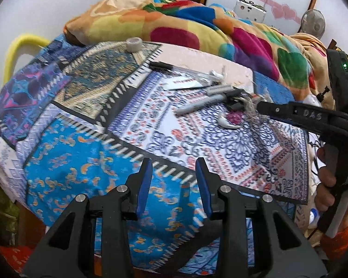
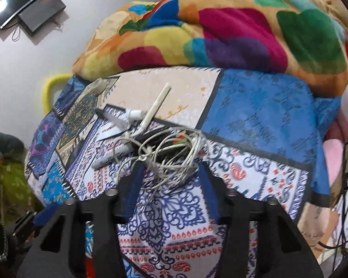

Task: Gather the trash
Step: 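Grasp the white cable bundle with the right tool while the left grasps the pink wrapper, then lift the cable bundle and pink wrapper up off the bed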

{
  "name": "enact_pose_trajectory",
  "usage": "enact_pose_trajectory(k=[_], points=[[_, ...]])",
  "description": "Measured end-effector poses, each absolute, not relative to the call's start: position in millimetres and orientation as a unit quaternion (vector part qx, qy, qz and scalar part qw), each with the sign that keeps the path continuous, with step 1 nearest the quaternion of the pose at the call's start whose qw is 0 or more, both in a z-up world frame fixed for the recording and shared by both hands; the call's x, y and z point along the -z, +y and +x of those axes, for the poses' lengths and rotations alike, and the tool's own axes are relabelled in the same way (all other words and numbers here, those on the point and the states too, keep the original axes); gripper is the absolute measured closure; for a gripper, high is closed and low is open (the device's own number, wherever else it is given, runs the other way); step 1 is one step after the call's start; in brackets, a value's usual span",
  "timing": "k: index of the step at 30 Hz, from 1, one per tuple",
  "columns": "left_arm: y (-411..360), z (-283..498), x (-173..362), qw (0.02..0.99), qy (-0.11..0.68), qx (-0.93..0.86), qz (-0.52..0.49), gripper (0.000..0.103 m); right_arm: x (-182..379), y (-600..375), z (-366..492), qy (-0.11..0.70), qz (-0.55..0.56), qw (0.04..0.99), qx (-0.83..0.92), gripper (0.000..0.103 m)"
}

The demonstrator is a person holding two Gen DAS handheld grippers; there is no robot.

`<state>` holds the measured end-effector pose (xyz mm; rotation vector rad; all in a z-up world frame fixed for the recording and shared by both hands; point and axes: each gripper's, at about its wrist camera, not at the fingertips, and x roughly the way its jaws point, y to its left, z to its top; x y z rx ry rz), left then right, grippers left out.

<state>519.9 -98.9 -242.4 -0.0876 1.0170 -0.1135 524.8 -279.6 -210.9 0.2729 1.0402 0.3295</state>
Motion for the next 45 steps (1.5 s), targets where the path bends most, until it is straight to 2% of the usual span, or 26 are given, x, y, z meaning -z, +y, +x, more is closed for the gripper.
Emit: enact_pose_trajectory(k=[1,3,6,16,24,32,34,35,39,45], points=[[-102,521,243,0.870,0.488,0.056,-0.042,0.065,211,-279,523,0.493,0.122,0.847,-0.155,0.080],[-110,524,243,0.869,0.489,0.061,-0.038,0.065,209,-282,520,0.488,0.113,0.851,-0.155,0.088],[-120,527,242,0.871,0.486,0.069,-0.031,0.065,203,-289,513,0.477,0.105,0.859,-0.157,0.093],[-145,563,248,0.857,0.503,0.095,-0.061,0.065,200,-313,491,0.465,0.060,0.871,-0.149,0.094],[-186,580,258,0.850,0.512,0.121,-0.028,0.065,203,-339,478,0.462,0.074,0.872,-0.144,0.094],[-200,595,261,0.858,0.500,0.114,-0.044,0.065,206,-345,474,0.454,0.077,0.877,-0.139,0.094],[-207,595,262,0.862,0.495,0.110,-0.028,0.068,207,-345,473,0.453,0.076,0.877,-0.140,0.094],[-212,593,262,0.866,0.489,0.101,-0.009,0.076,206,-344,473,0.451,0.074,0.879,-0.139,0.094],[-218,584,263,0.870,0.481,0.103,0.019,0.076,202,-342,470,0.445,0.071,0.881,-0.143,0.094],[-203,569,253,0.872,0.477,0.108,0.005,0.077,189,-338,467,0.437,0.067,0.885,-0.148,0.095]])
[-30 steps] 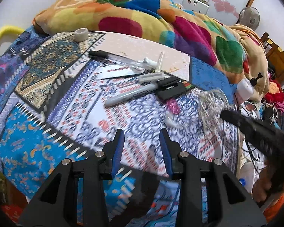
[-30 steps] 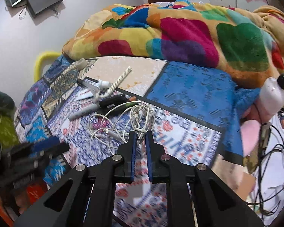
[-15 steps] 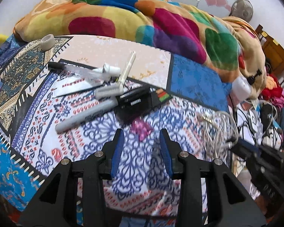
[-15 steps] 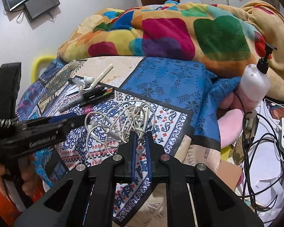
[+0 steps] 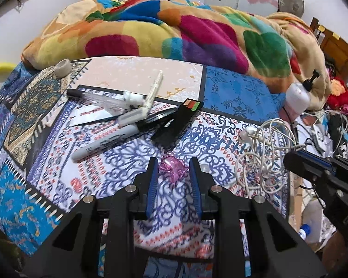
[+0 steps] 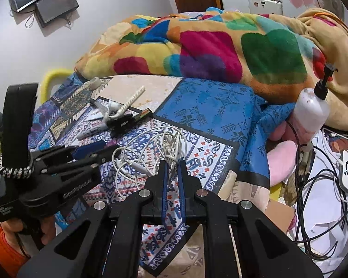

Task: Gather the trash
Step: 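Lift the cable bundle and pink wrapper up off the bed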

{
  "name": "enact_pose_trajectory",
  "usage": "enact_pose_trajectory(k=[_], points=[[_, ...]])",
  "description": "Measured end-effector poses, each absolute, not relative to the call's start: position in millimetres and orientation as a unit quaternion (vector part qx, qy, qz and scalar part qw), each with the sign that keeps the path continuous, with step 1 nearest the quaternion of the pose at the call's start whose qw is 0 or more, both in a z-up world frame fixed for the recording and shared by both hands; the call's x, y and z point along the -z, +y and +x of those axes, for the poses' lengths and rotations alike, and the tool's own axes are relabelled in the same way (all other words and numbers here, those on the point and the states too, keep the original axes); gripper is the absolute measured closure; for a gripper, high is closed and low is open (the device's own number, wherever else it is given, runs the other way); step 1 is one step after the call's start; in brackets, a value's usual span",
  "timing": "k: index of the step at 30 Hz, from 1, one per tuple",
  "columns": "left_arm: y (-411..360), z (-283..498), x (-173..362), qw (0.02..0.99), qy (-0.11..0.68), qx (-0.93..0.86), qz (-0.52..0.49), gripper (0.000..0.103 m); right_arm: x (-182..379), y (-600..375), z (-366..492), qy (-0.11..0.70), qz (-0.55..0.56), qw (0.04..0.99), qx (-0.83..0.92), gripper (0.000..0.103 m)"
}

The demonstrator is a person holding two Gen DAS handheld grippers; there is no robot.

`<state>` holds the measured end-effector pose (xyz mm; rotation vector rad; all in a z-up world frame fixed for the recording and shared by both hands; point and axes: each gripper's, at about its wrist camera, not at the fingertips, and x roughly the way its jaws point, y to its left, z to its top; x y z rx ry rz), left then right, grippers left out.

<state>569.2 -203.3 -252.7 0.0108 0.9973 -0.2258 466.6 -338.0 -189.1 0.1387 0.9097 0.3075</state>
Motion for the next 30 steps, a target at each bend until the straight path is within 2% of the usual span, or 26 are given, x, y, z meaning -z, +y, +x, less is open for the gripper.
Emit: enact_pose_trajectory(k=[19,22,30], points=[[-133,501,171,0.901,0.420,0.103,-0.033,0.077,123,-295,443,0.399,0.028,0.902,-0.162,0.096],[-117,488,166,0.903,0.417,0.096,-0.037,0.077,127,-292,443,0.408,0.030,0.897,-0.167,0.096],[-84,472,183,0.896,0.435,0.076,-0.055,0.077,186,-278,457,0.490,0.007,0.858,-0.157,0.095]])
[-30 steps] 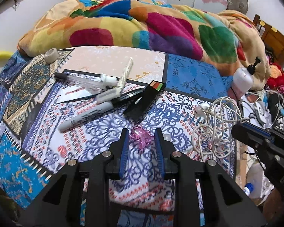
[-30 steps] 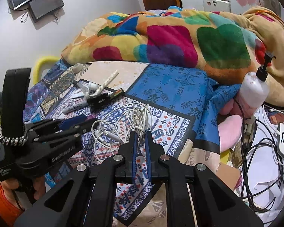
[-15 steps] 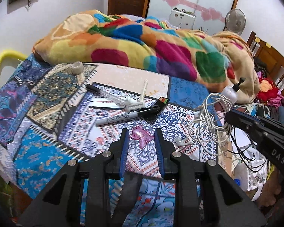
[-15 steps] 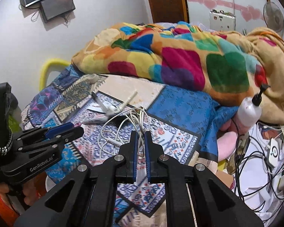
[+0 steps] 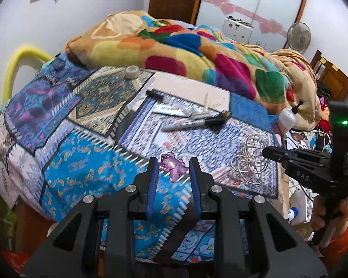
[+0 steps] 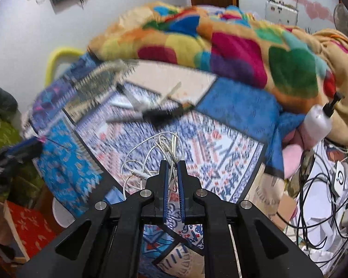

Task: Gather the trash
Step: 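Lift the cable bundle and pink wrapper up off the bed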

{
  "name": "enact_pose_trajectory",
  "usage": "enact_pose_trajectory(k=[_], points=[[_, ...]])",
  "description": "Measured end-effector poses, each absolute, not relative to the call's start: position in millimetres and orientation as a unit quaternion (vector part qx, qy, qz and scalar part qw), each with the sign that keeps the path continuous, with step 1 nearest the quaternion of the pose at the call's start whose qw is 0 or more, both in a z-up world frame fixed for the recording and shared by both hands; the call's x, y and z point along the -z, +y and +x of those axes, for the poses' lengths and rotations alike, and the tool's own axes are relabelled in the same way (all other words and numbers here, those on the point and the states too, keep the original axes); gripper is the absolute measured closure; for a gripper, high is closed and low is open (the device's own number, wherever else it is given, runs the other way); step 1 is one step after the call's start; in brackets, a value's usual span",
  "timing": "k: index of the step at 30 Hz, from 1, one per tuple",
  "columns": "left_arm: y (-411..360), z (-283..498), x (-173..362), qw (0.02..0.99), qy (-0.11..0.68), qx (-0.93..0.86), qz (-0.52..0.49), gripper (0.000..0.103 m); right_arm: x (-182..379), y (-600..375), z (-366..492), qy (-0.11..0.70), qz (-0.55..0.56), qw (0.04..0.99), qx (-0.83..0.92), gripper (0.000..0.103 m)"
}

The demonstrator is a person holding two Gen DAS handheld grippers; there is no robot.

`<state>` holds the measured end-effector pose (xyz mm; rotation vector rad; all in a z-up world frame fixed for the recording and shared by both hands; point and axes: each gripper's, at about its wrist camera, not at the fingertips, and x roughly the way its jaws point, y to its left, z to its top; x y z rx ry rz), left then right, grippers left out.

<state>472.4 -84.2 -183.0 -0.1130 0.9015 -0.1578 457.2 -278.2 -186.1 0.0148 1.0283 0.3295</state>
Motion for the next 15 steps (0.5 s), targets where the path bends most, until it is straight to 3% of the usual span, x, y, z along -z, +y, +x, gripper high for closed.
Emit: enact_pose_trajectory(k=[3,6,8,12,15], points=[[-79,473,193,0.892,0.443,0.070,-0.057,0.077,195,-276,457,0.501,-0.001,0.849,-0.166,0.091],[-75,471,200,0.890,0.447,0.069,-0.058,0.077,192,-275,451,0.496,-0.016,0.851,-0.170,0.067],[-74,470,203,0.890,0.446,0.070,-0.059,0.077,186,-276,445,0.478,-0.025,0.862,-0.168,0.059],[-75,468,204,0.892,0.442,0.071,-0.060,0.077,175,-271,438,0.452,-0.024,0.873,-0.183,0.019],[-75,466,204,0.892,0.441,0.072,-0.063,0.077,187,-260,446,0.470,-0.027,0.863,-0.184,0.017]])
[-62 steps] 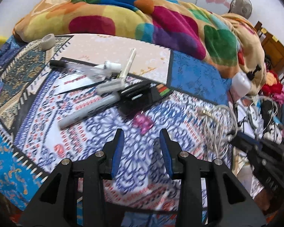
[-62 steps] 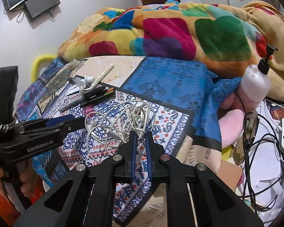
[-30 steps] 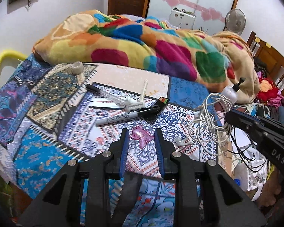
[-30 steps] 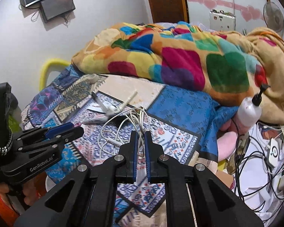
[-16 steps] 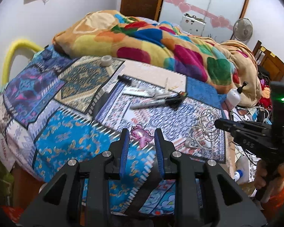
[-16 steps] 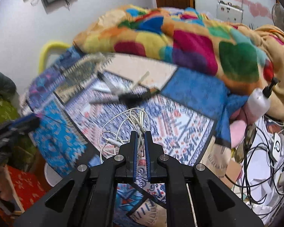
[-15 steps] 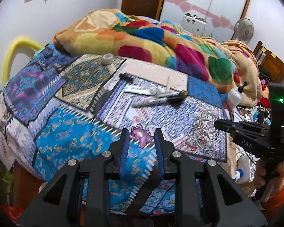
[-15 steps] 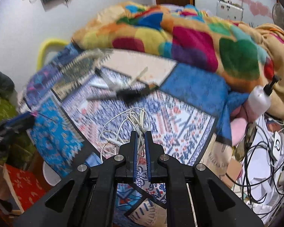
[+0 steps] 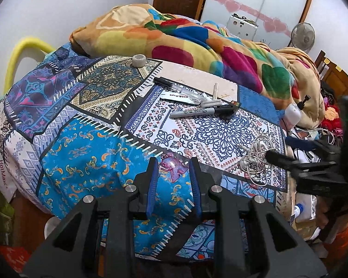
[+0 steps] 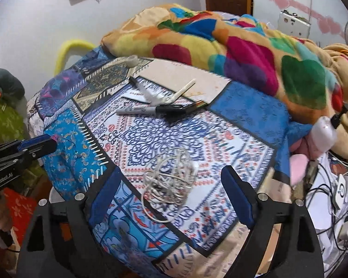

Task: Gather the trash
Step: 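Lift the cable bundle and pink wrapper up off the bed, then carry the cable bundle and pink wrapper over the white bucket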

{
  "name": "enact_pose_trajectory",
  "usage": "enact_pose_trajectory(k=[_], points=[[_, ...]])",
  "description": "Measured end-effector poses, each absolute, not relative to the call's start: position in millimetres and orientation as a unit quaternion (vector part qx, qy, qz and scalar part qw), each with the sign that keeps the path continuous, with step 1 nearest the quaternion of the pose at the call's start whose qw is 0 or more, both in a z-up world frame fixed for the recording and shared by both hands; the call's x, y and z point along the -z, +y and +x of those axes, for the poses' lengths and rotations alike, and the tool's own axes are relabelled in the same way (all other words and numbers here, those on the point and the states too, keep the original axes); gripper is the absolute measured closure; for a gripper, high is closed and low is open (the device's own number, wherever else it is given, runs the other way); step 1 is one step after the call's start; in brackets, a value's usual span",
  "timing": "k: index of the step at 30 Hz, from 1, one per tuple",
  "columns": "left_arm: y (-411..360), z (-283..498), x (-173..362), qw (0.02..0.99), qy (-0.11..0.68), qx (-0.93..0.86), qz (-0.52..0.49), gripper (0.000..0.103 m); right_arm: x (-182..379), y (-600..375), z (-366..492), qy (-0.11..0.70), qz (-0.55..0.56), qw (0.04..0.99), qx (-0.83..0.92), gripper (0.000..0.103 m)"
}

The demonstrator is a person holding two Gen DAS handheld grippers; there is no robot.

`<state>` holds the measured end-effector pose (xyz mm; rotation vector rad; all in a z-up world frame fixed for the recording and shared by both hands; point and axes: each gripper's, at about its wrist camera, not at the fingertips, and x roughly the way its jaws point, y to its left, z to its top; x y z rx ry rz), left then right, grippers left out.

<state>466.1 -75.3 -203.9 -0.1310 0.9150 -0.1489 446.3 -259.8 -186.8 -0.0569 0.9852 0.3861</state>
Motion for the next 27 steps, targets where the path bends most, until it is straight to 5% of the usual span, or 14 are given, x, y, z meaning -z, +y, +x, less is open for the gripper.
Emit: enact_pose_trajectory(k=[8,16,27], points=[[-70,462,201,0.894,0.439,0.069,-0.064,0.077,229,-242,456,0.504,-0.056,0.848,-0.157,0.021],[-62,456,198,0.895,0.436,0.062,-0.075,0.076,224,-234,449,0.487,-0.095,0.853,-0.162,0.078],[-31,424,175,0.903,0.419,0.045,-0.088,0.076,174,-208,421,0.449,-0.090,0.872,-0.174,0.082]])
